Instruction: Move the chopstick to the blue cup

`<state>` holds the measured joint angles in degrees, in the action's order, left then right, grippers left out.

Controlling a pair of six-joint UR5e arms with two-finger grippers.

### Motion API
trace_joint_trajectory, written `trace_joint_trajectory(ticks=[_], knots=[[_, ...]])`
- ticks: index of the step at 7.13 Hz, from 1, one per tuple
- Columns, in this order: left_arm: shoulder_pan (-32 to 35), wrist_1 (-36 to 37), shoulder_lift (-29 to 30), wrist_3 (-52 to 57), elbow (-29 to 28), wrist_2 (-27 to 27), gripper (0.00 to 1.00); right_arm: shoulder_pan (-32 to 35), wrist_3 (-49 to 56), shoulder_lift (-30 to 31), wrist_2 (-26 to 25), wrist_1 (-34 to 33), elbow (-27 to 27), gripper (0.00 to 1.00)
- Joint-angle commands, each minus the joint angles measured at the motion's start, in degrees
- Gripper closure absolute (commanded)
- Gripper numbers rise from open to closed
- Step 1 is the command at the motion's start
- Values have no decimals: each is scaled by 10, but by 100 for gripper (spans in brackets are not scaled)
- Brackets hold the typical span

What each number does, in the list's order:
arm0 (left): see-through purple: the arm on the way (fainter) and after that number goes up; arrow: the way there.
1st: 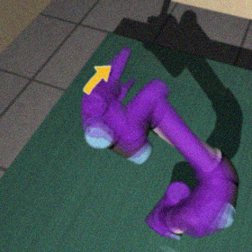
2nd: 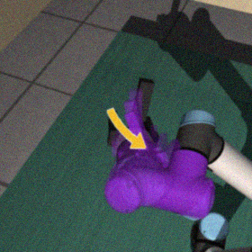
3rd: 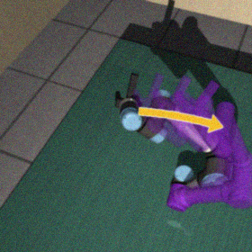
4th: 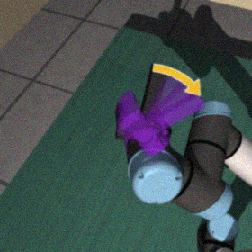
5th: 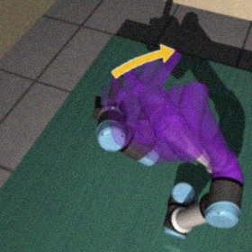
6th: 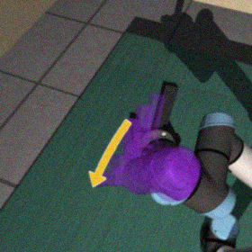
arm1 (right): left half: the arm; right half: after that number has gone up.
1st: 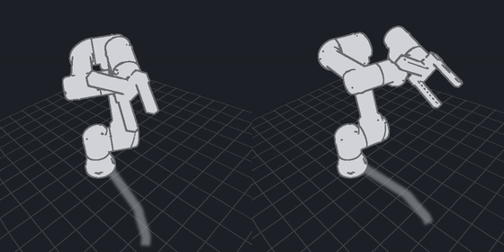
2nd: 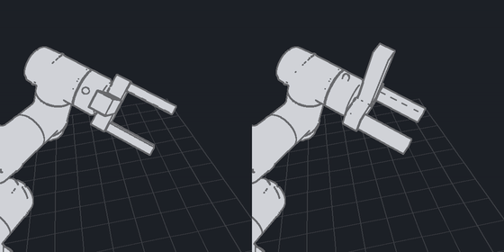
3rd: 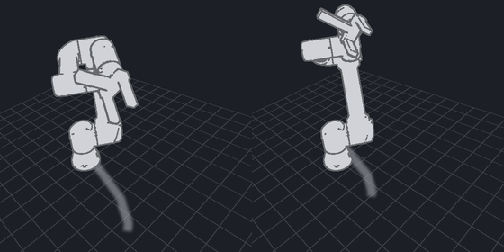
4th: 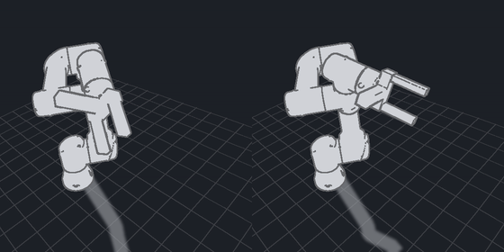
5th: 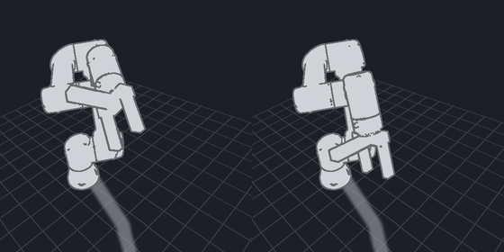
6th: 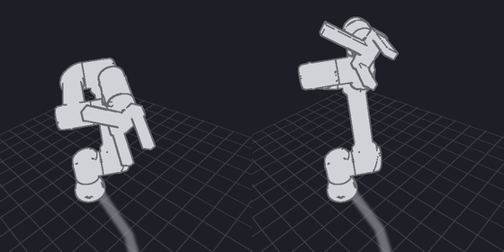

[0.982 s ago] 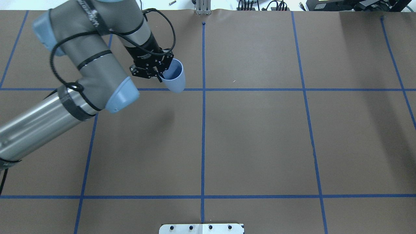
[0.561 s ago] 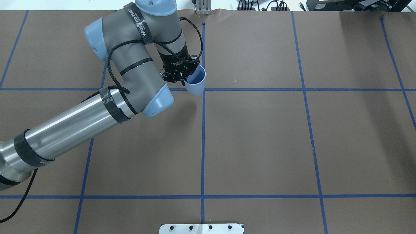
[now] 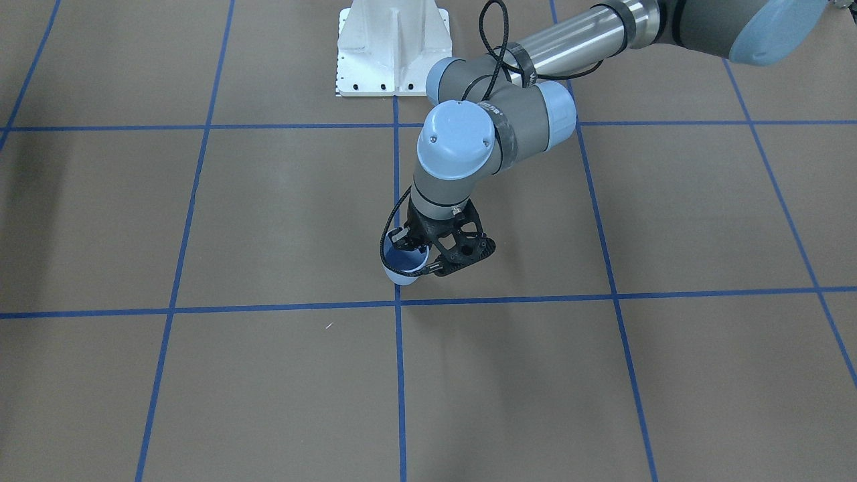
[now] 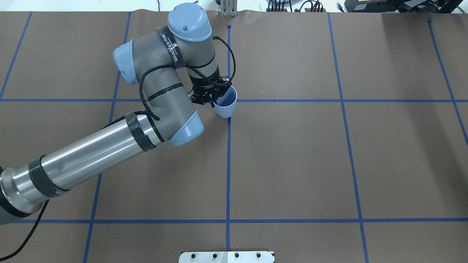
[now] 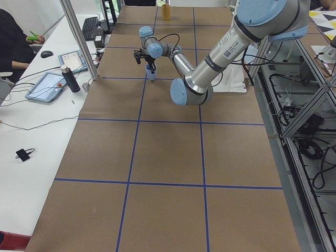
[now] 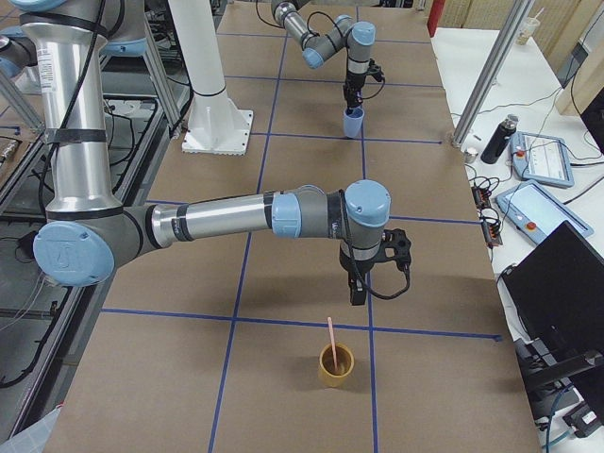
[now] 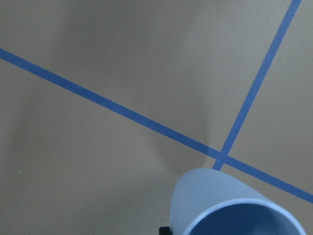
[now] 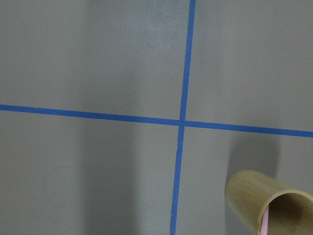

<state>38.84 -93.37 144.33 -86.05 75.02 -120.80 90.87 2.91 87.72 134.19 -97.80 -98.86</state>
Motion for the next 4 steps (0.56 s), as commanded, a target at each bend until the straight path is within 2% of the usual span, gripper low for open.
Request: trace_joint_trajectory(ticks=[1,2,3,4], knots=[[-7,-16,-2,0,-1,0,100,-2,0,0,-1,1,0,0],[-10,-36,-7,1,-1,0,86,-2,0,0,-1,1,0,0],[-11,-45,-8,4,0,0,21,-4,0,0,0,1,1,0],[-11,-45,-8,7,8,5,1,-4,1,0,0,1,0,0]])
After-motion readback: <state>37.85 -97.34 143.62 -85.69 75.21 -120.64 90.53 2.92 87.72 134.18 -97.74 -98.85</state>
